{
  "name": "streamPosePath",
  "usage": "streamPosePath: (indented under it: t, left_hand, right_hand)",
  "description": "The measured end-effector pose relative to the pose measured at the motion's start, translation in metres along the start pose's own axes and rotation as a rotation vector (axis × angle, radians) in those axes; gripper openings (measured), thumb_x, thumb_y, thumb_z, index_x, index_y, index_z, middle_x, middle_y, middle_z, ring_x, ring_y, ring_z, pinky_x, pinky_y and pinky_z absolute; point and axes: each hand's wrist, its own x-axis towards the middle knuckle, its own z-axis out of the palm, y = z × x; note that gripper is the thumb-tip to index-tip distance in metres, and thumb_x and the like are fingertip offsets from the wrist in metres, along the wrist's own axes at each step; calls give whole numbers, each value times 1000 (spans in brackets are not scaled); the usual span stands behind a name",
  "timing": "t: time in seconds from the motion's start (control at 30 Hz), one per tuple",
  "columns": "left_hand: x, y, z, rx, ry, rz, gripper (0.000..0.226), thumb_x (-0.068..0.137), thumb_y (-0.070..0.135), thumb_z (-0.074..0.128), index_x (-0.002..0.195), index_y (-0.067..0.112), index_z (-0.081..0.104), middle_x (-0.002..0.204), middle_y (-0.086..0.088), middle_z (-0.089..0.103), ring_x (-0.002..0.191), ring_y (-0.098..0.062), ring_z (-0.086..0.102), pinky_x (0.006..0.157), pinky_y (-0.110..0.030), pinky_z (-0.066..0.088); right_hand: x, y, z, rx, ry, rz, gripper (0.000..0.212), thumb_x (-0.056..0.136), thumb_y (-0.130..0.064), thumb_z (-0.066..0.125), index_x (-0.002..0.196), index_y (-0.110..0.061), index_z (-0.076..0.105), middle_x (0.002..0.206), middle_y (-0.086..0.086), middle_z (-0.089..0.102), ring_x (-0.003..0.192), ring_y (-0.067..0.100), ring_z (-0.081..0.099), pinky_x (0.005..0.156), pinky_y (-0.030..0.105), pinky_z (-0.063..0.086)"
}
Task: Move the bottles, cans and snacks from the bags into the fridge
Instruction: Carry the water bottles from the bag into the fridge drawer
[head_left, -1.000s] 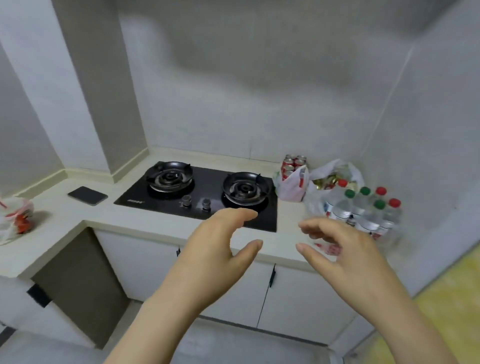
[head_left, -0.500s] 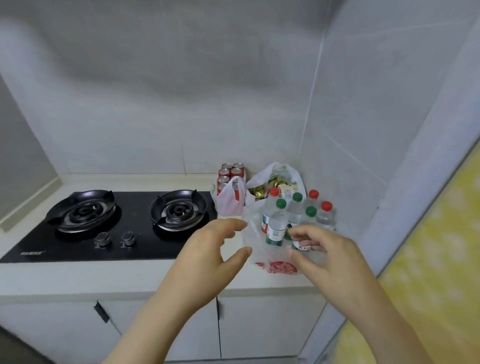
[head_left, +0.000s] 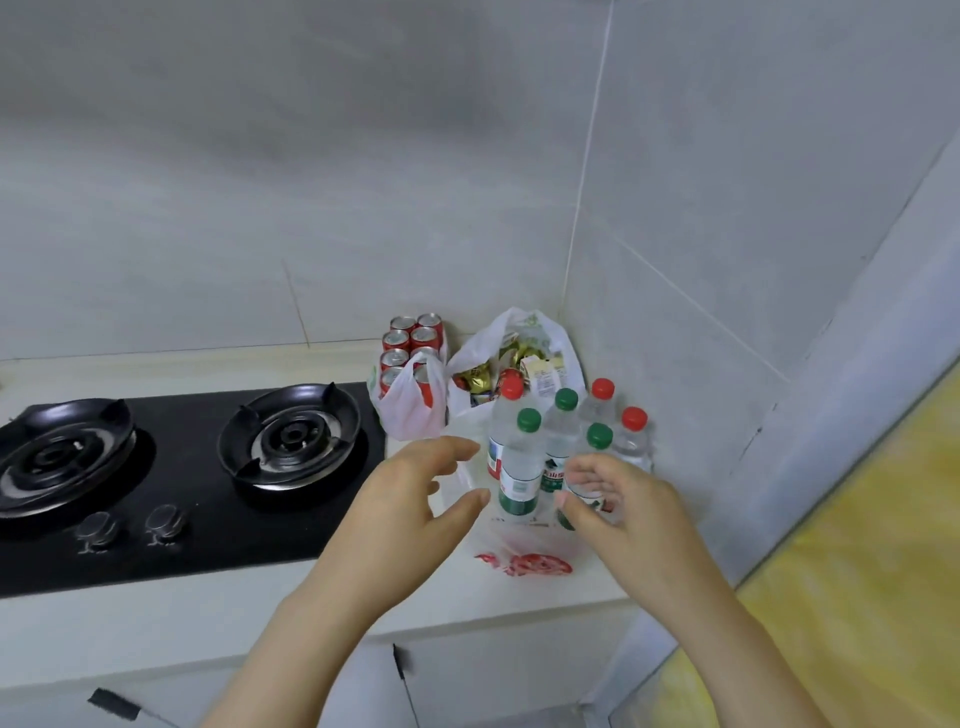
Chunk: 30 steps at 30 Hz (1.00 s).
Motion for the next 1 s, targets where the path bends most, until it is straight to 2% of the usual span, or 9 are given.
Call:
streamPosePath:
  t: [0.13,0.2,0.27,0.47,0.6,0.7,0.83,1.0]
  left_hand:
    - [42,-31,-1,-31,-36,-12,34,88,37,63,121,37,57,108,35,50,102,15,50,83,-6,43]
    - [65,-48,-1,-40,-54,-2,36,87,37,64,123,36,57,113,31,54,104,12,52,89,-11,45]
    - [86,-62,-1,-54,-77,6,38,87,38,64,125,36,57,118,26,55,105,11,52,90,-9,43]
    - [145,-101,13,-84,-199,11,41,88,34,64,128,31,55,125,20,56,107,5,54,91,-12,44]
    - [181,-113,34,-117,-258,33,46,89,28,64,133,24,52,126,14,57,108,1,55,87,-8,42]
    - [202,-116,52,-137,-291,29,49,89,25,64,135,23,49,128,11,57,108,-2,56,92,-17,46]
    - [227,-118,75,-131,-297,39,48,87,23,65,133,21,51,126,8,58,105,-4,56,93,-25,48]
    - [244,-121,104,-211,-311,-30,39,85,23,69,122,19,58,118,6,63,106,-9,58,90,-22,46]
  right_hand:
    - [40,6,22,-42,-8,68,36,87,-31,66,123,-26,59,115,-14,63,108,1,57,99,30,47]
    - [60,8,34,-71,-28,121,42,90,-31,64,130,-27,53,125,-12,60,112,2,53,102,27,44]
    - [77,9,48,-77,-40,173,46,91,-29,63,135,-28,49,132,-11,56,116,3,50,103,26,41]
    - [119,20,84,-79,31,321,53,91,-27,63,140,-27,41,139,-10,48,130,10,45,106,28,36]
    - [140,34,101,-58,88,378,45,89,-26,66,131,-24,49,123,-14,54,118,10,52,103,28,40]
    - [148,46,108,-35,89,392,27,87,-26,68,111,-23,56,103,-8,64,98,13,60,90,31,47]
    - [153,56,112,24,77,399,17,84,-20,66,89,-18,51,76,-5,57,73,14,54,71,30,45]
    - [147,60,126,195,180,445,17,77,-10,67,79,-20,54,76,-3,62,71,12,57,66,22,45]
